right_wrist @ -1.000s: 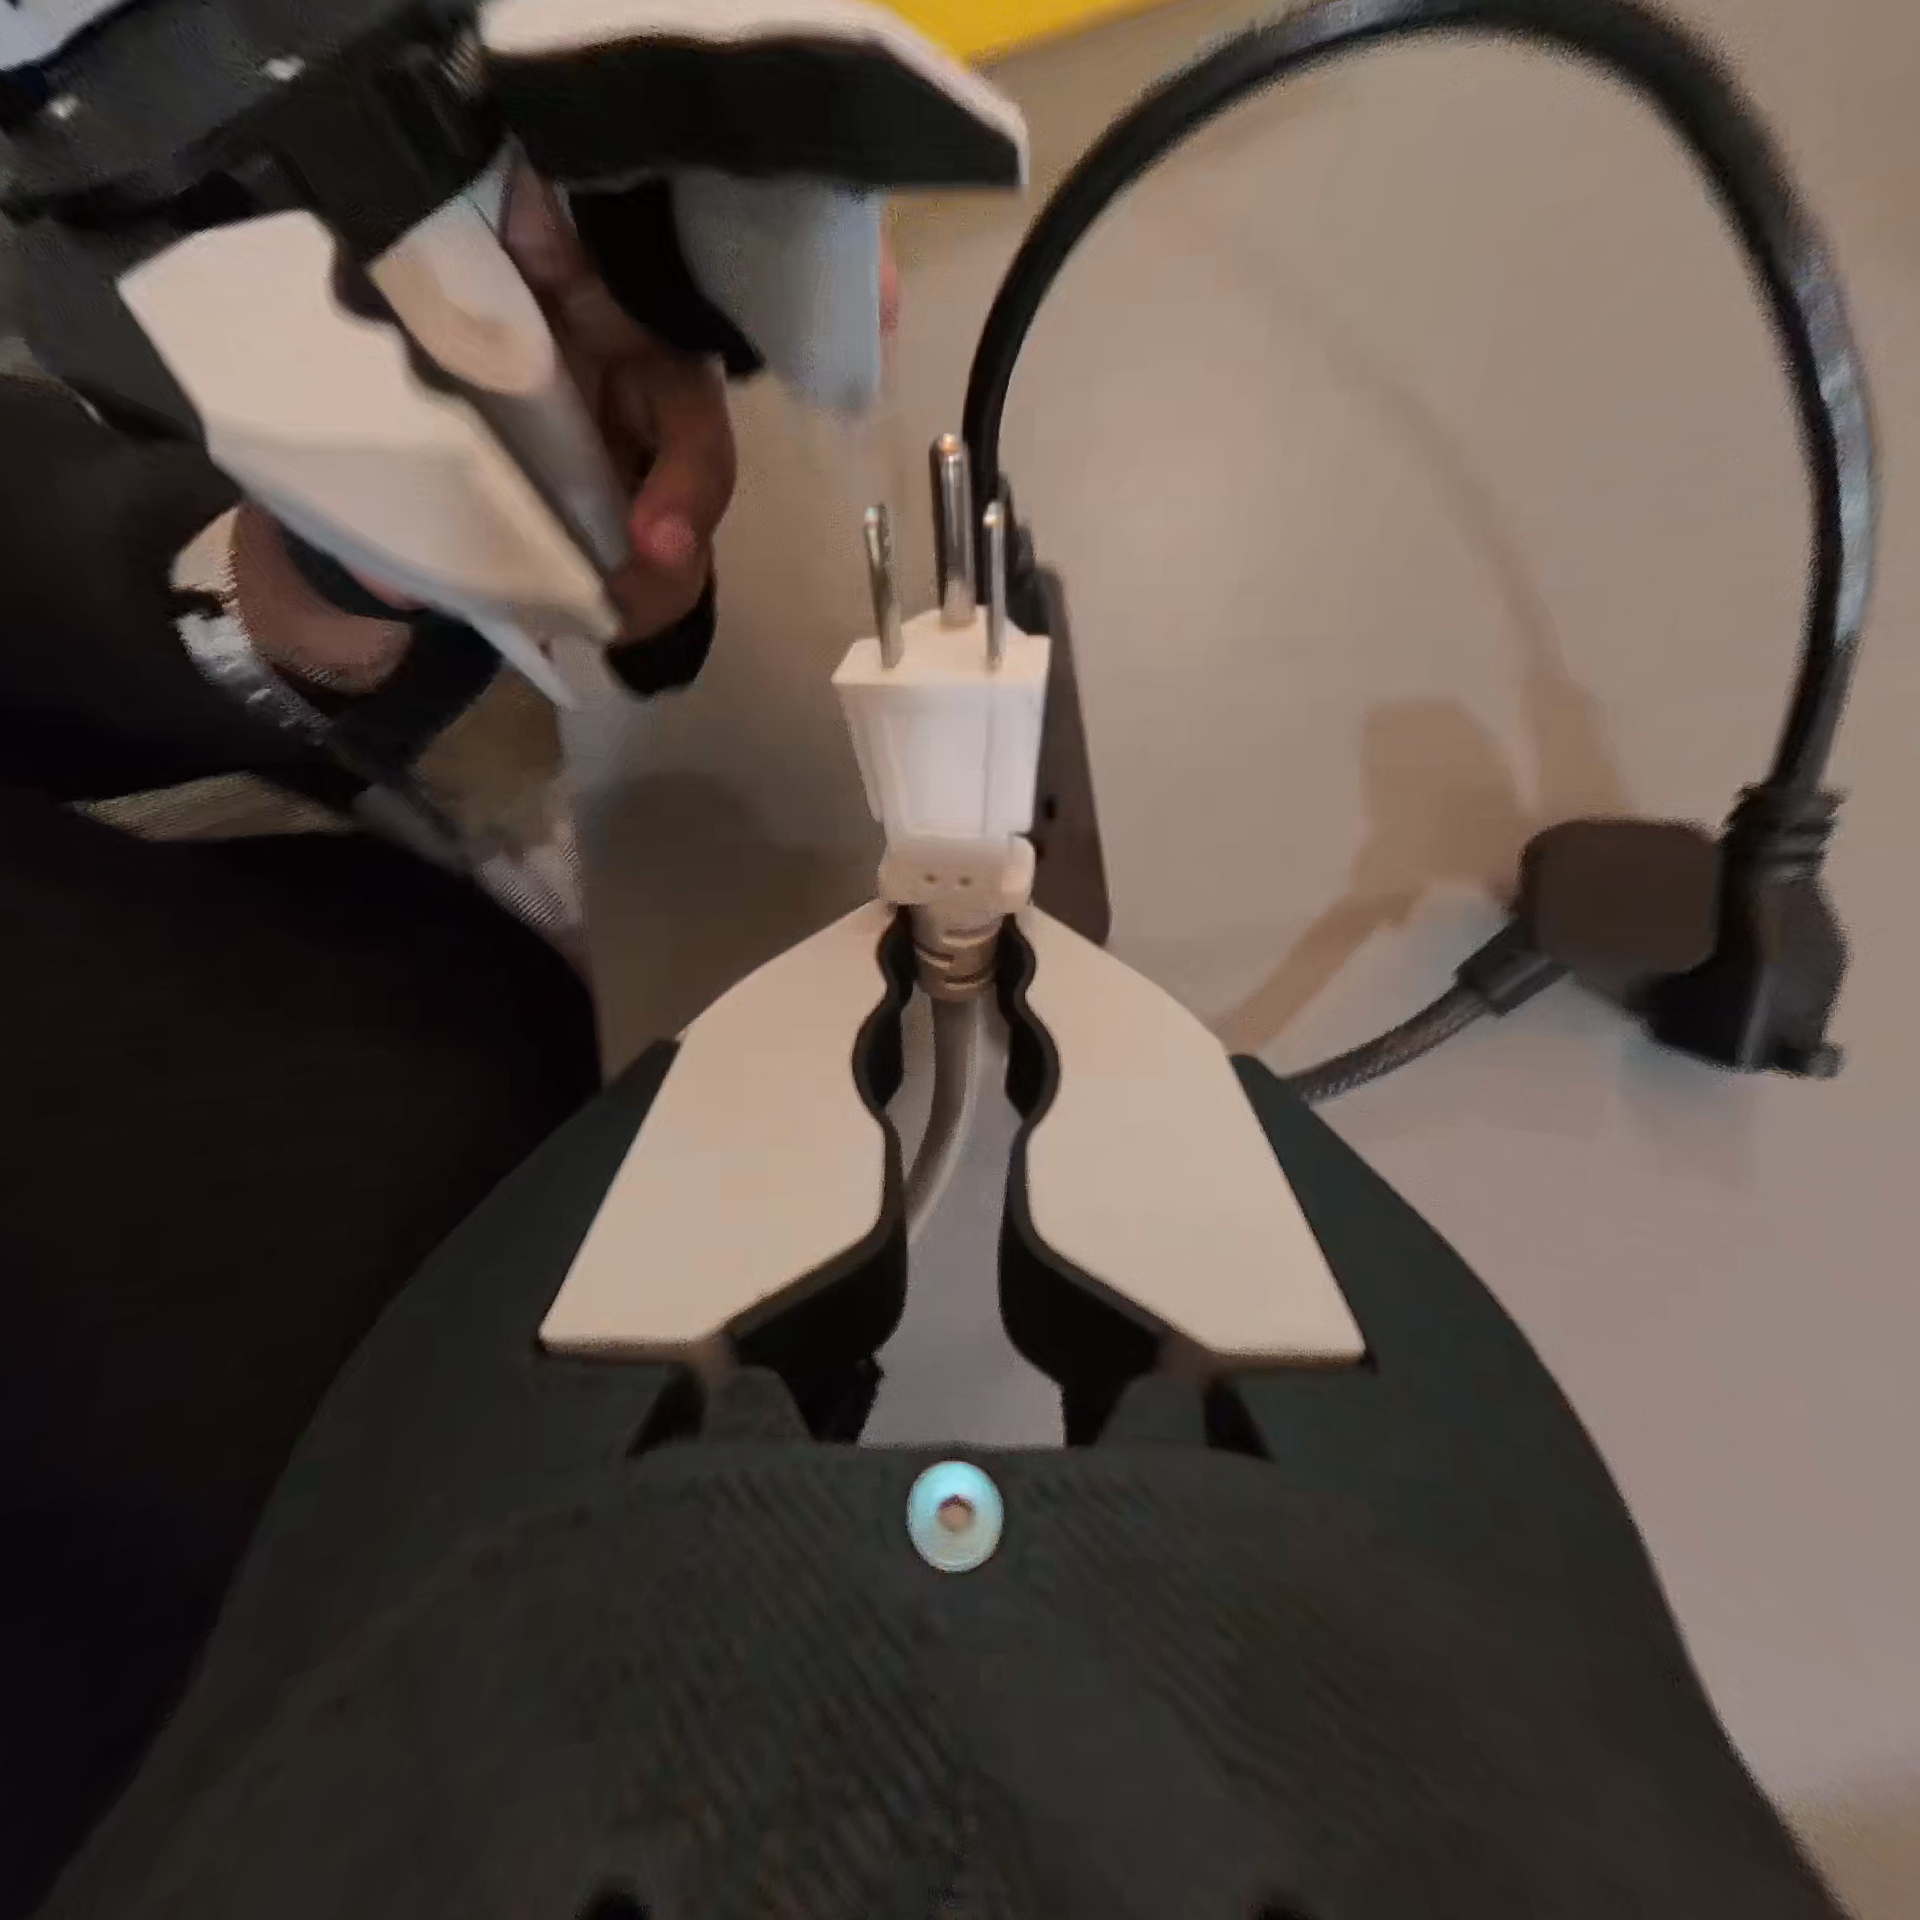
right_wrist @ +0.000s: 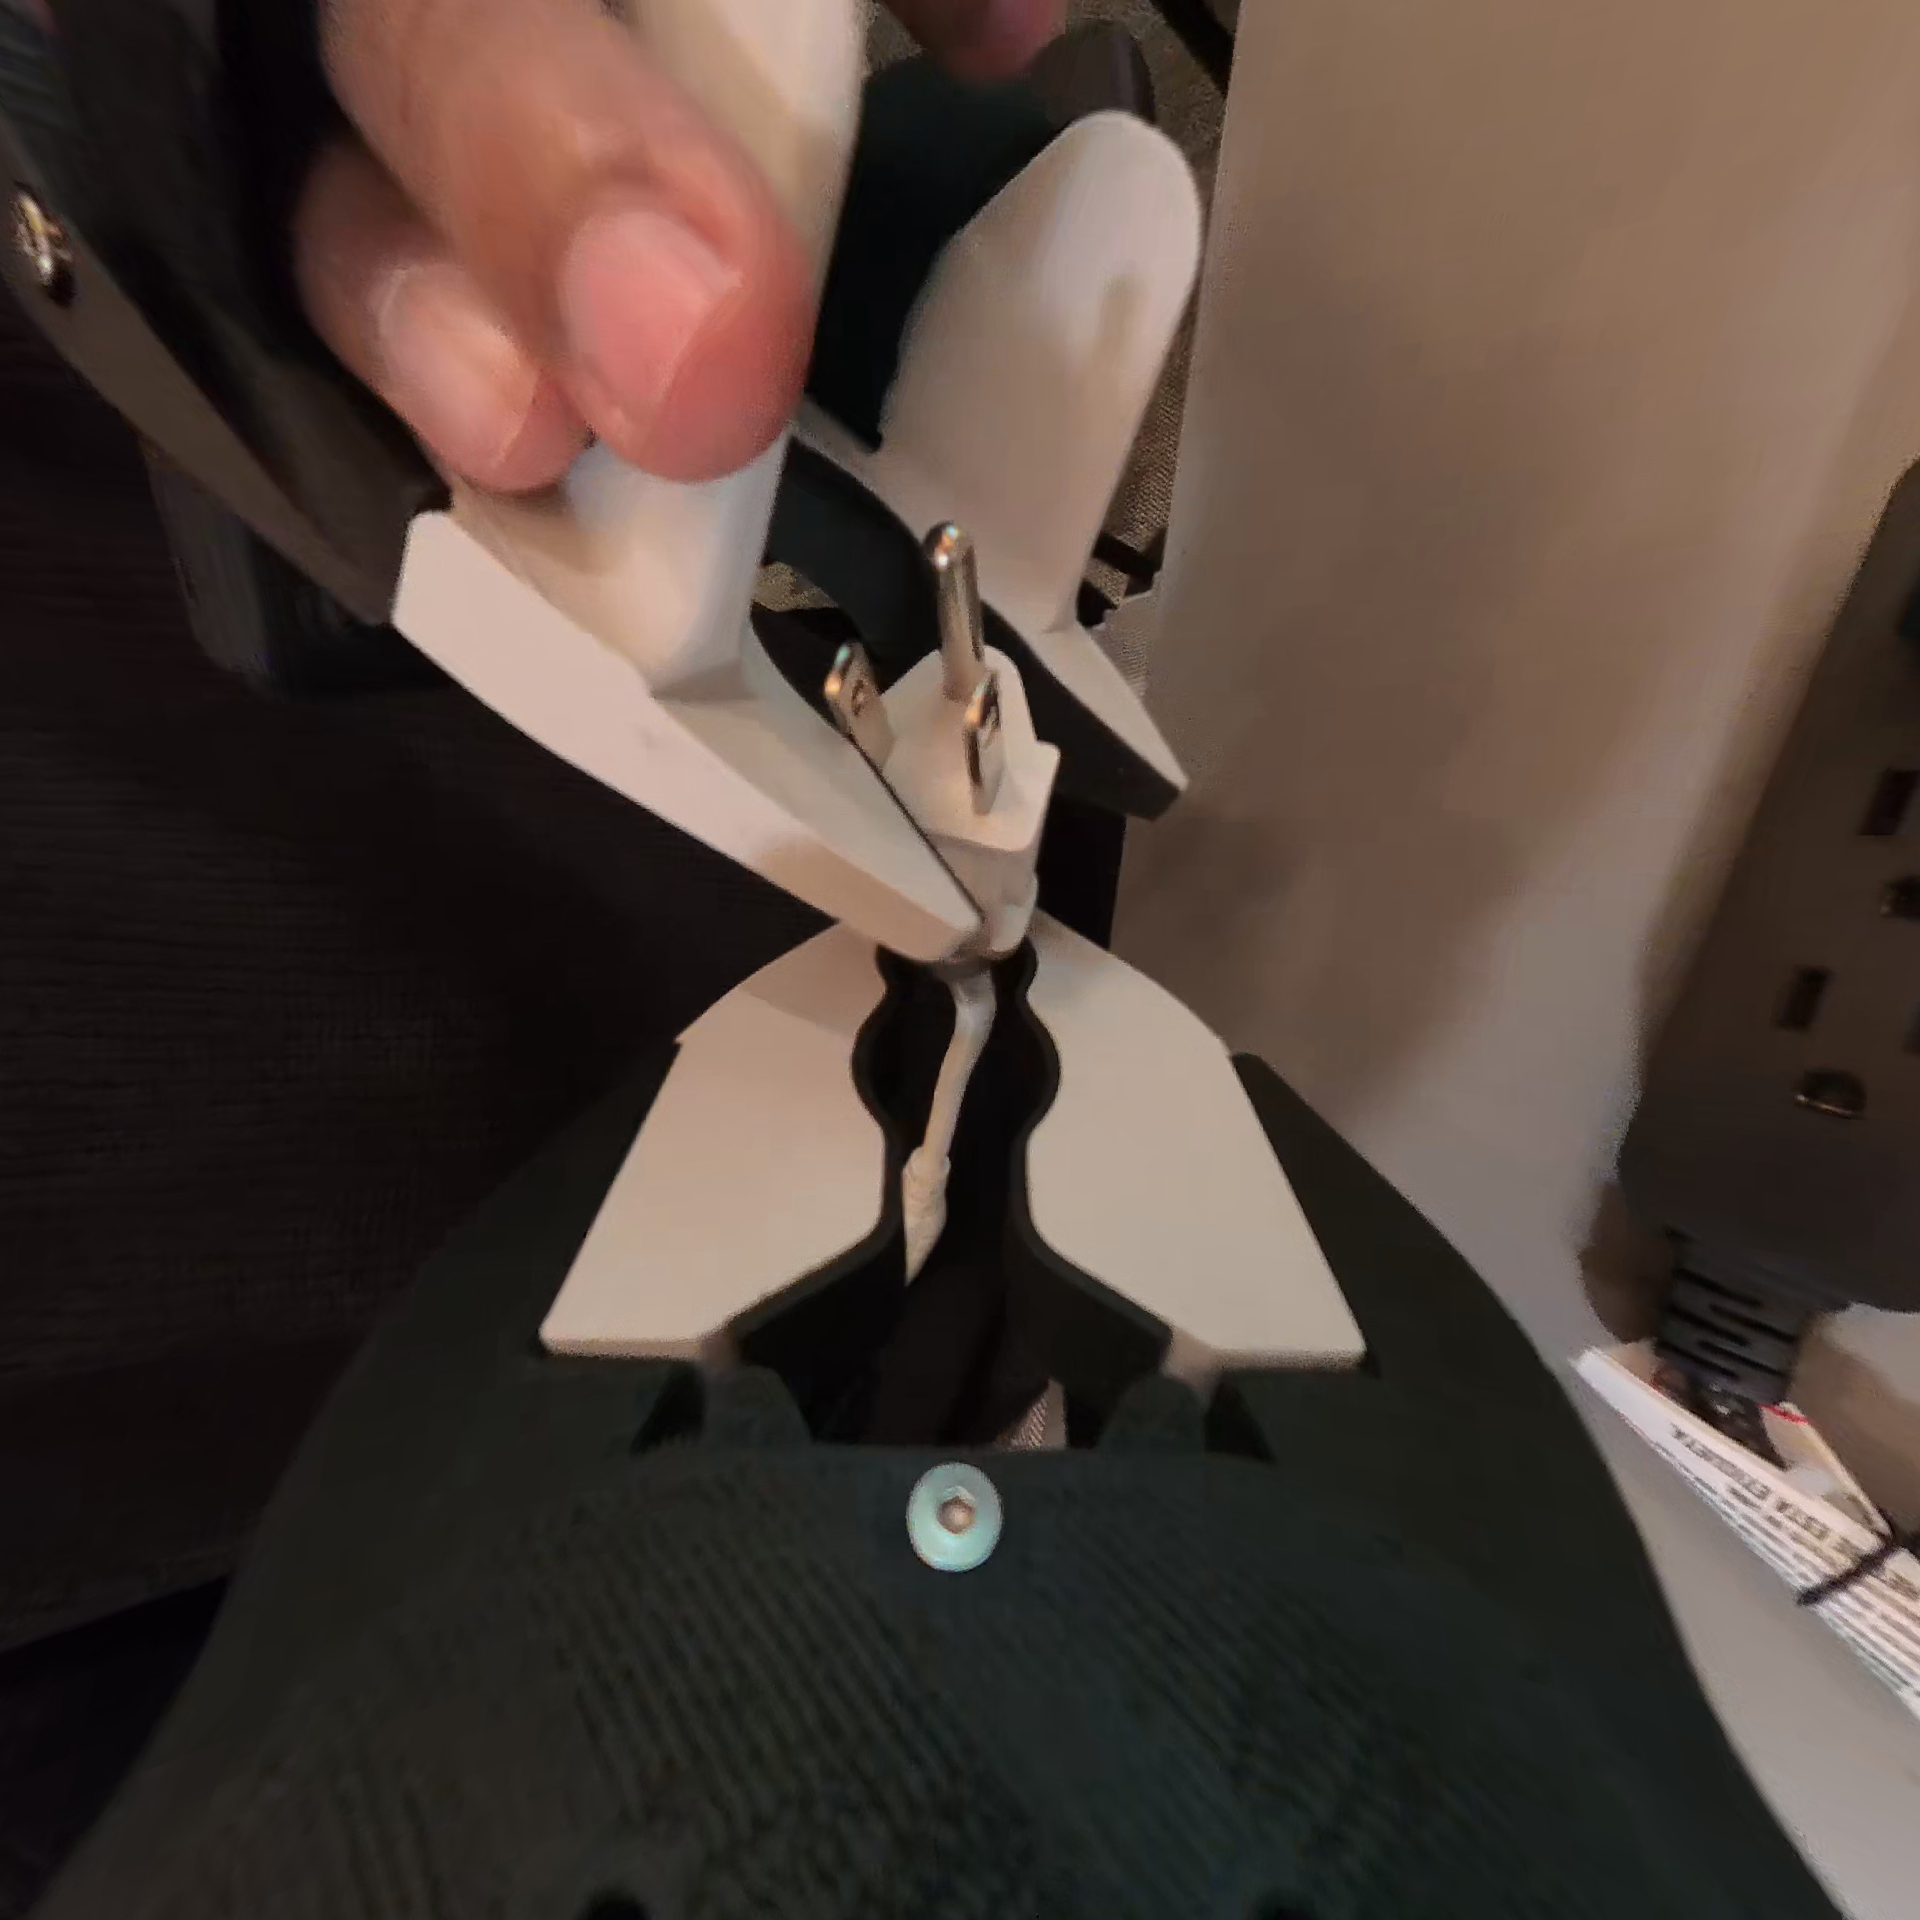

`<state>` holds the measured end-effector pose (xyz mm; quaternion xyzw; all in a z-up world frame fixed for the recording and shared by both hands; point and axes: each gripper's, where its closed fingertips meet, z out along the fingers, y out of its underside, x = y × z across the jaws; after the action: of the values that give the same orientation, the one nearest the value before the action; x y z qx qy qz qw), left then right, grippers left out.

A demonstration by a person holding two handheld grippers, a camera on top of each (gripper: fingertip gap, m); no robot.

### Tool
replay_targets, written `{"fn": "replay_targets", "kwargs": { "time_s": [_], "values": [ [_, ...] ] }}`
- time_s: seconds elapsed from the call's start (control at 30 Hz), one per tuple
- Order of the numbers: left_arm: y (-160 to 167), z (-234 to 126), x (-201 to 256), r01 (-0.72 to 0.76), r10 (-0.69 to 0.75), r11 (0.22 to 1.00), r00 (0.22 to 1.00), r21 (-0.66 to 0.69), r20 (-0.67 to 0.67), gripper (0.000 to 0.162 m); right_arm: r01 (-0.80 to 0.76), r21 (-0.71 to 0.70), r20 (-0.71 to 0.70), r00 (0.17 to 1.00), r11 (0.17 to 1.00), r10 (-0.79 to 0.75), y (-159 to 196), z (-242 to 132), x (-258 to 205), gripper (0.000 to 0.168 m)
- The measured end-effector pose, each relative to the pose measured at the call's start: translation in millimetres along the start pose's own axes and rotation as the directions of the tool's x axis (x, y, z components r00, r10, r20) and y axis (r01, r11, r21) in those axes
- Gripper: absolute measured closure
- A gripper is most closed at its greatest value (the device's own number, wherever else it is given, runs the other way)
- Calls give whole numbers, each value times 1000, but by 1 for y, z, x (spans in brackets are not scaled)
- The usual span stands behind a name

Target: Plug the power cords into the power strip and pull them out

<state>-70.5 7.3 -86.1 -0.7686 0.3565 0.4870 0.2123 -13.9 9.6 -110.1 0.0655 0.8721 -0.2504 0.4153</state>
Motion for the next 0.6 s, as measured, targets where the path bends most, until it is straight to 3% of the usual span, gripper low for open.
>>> {"fn": "replay_targets", "kwargs": {
  "time_s": [0.23, 0.3, 0.43, 0.53, 0.6],
  "values": [
    [-3, -8, 3, 129, -128, 989, 992, -66, 18, 129, -48, 90, 108, 993, 995, 38, 3, -8, -12, 152],
    [-3, -13, -1, 205, -203, 978, 979, -51, 36, 130, -25, 149, 68, 998, 988, 15, 1, -16, -13, 152],
    [7, -16, -5, 323, -317, 945, 944, -60, 88, 130, 172, 248, -285, 954, 953, -98, -9, -57, 1, 130],
    [11, -15, -5, 401, -391, 914, 911, -59, 131, 130, 451, 284, -578, 785, 846, -224, -27, -105, -5, 118],
    [12, -14, -8, 439, -427, 897, 889, -48, 165, 131, 609, 257, -684, 663, 751, -304, -36, -123, -19, 108]
  ]
}}
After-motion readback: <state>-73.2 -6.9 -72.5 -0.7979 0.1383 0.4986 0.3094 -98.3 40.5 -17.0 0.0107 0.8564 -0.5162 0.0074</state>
